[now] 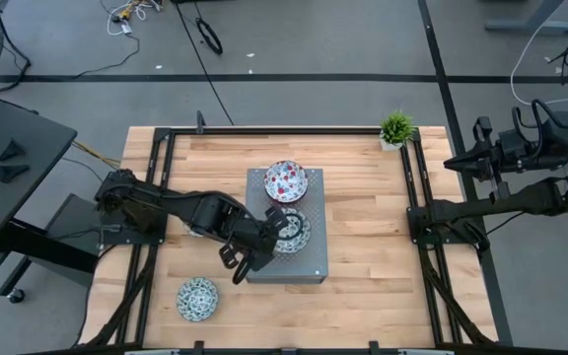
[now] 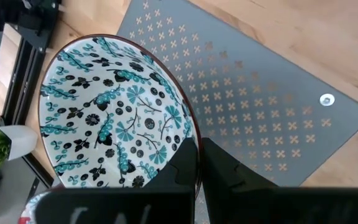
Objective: Pick & Place Mini bowls
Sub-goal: Put the top green bowl on the shelf
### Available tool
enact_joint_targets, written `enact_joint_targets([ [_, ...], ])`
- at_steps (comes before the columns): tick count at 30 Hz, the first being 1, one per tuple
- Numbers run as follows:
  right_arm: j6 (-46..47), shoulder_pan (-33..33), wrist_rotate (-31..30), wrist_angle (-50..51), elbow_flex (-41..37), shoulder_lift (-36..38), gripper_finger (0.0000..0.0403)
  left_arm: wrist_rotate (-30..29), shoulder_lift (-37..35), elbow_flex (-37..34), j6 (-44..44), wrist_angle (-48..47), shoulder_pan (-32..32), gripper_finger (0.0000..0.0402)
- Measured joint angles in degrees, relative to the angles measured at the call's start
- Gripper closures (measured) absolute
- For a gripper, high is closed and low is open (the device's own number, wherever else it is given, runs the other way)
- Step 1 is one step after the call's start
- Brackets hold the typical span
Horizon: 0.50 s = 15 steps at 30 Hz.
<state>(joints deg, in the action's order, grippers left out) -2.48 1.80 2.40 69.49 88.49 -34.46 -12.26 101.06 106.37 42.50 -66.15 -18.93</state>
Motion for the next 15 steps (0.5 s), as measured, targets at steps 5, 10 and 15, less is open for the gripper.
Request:
enact_joint_targets([
  [5,0.0,0.0,0.0,0.0,0.0,0.0,0.0374,-0.1,0.0,0.0,0.0,0.1,0.0,0.0392],
  [10,0.0,0.0,0.0,0.0,0.0,0.0,0.0374,-0.1,0.0,0.0,-0.1,0.2,-0.3,0.0392],
  [15,0.0,0.0,0.0,0.0,0.0,0.0,0.0374,-0.1,0.0,0.0,-0.1,0.2,-0.3,0.0392],
])
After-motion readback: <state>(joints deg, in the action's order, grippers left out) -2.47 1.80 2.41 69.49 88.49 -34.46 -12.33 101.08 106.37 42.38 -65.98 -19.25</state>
